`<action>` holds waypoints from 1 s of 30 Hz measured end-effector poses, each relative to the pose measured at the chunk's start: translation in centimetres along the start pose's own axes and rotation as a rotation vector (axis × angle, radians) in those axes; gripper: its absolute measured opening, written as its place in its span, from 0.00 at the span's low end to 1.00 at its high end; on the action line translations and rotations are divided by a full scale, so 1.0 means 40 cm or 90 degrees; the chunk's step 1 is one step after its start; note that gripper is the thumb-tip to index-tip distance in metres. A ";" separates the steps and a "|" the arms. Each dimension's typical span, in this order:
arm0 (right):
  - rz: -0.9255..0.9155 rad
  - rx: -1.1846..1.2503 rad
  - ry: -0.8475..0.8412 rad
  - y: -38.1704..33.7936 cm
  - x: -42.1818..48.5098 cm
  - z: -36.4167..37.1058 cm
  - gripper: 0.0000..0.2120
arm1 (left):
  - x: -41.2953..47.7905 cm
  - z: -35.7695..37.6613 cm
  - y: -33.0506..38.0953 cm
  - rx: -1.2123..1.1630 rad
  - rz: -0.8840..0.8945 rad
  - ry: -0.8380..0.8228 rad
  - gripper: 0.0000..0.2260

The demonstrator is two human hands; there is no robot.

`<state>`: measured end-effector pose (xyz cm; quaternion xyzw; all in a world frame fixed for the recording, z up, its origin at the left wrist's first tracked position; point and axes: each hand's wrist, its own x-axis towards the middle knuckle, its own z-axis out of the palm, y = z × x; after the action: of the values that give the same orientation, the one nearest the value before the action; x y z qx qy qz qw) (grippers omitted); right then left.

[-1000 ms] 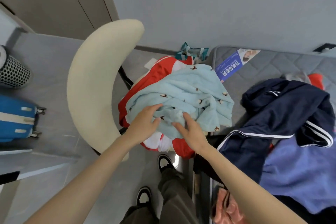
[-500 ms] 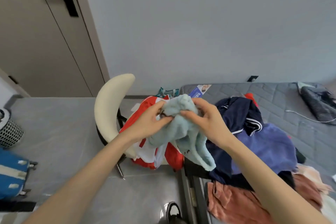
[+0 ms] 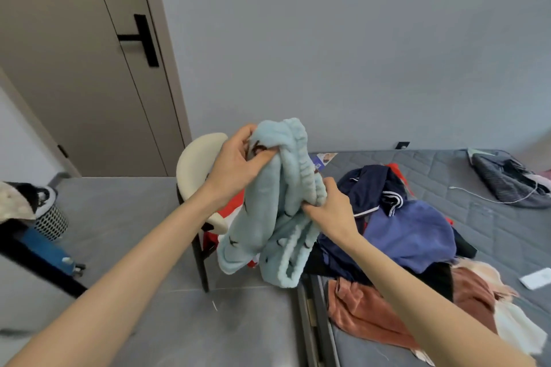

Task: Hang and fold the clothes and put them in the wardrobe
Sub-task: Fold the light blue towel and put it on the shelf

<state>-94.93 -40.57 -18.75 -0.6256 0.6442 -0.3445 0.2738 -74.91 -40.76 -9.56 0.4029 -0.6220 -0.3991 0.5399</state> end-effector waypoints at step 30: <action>-0.582 -0.278 -0.244 -0.571 -0.426 0.097 0.19 | -0.936 -0.452 0.373 0.336 -0.170 0.598 0.07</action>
<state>-76.64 -23.56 -4.51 -0.9360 0.3015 -0.1665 0.0725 -54.52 -1.63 -6.99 0.7348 -0.3369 -0.0722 0.5843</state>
